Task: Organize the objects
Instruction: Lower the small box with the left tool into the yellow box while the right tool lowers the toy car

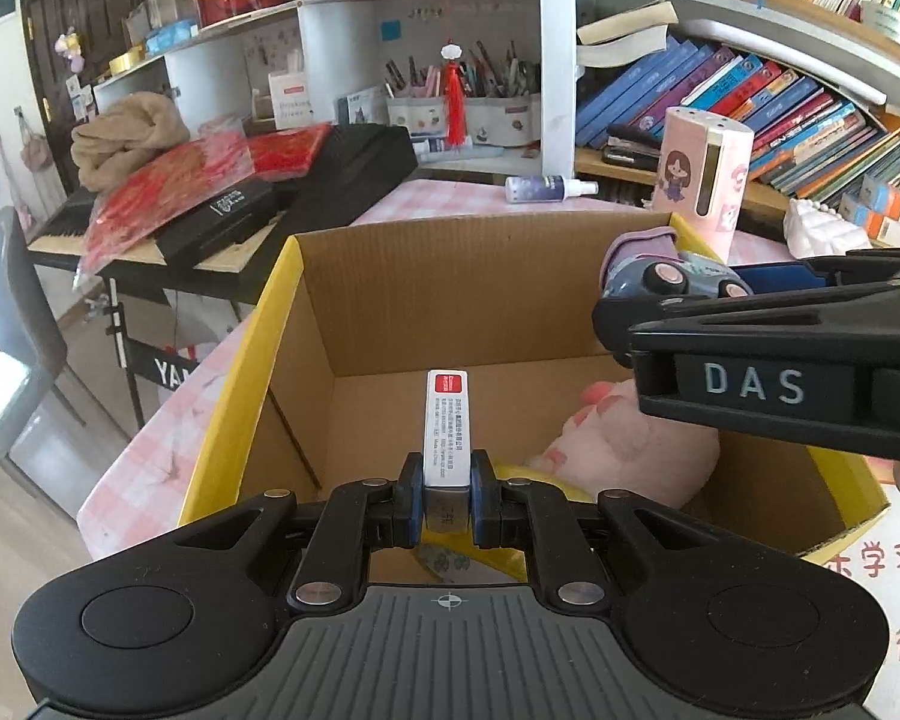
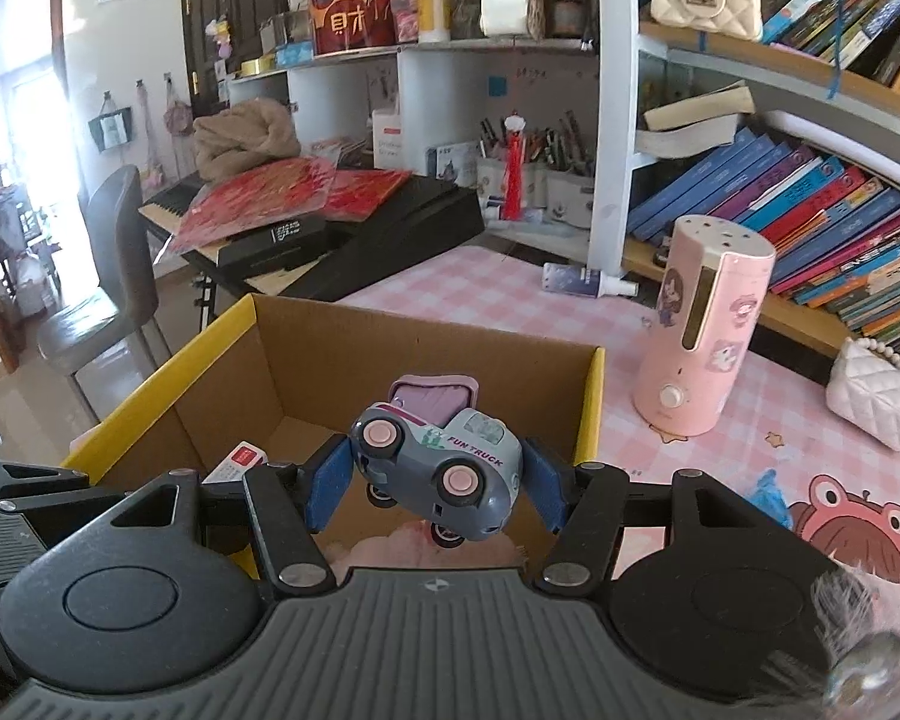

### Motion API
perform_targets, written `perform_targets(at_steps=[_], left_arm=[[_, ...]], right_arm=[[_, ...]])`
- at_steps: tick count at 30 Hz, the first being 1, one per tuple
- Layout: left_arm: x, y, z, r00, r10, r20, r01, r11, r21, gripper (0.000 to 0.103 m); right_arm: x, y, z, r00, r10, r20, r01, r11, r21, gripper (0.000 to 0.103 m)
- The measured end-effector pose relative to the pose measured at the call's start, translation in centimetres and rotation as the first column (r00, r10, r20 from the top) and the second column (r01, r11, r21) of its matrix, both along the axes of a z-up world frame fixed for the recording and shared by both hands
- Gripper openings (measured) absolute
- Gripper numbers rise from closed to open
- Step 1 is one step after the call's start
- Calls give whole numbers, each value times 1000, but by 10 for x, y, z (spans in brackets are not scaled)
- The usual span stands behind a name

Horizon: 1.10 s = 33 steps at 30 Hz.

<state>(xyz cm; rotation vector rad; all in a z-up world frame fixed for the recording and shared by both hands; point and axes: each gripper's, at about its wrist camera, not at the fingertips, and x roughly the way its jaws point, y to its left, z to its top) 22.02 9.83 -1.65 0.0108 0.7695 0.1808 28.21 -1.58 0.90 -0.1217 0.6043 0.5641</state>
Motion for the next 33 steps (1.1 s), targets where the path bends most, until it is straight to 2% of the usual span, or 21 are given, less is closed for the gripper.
perform_targets(at_steps=[10, 20, 27, 33], left_arm=[[10, -4, -7, 1000, 11, -27, -9, 997, 74, 13], [15, -4, -19, 997, 16, -76, -11, 998, 69, 13], [13, -3, -19, 997, 16, -74, -11, 998, 67, 14], [9, -6, -9, 1000, 1, -23, 0, 997, 73, 19]], right_arm=[[12, 6, -9, 999, 27, -38, -28, 1000, -13, 59], [23, 12, -11, 998, 46, -35, -47, 998, -40, 59], [26, 14, -15, 998, 45, -43, -47, 997, -57, 59], [27, 14, -14, 999, 35, -41, -37, 998, -50, 59]])
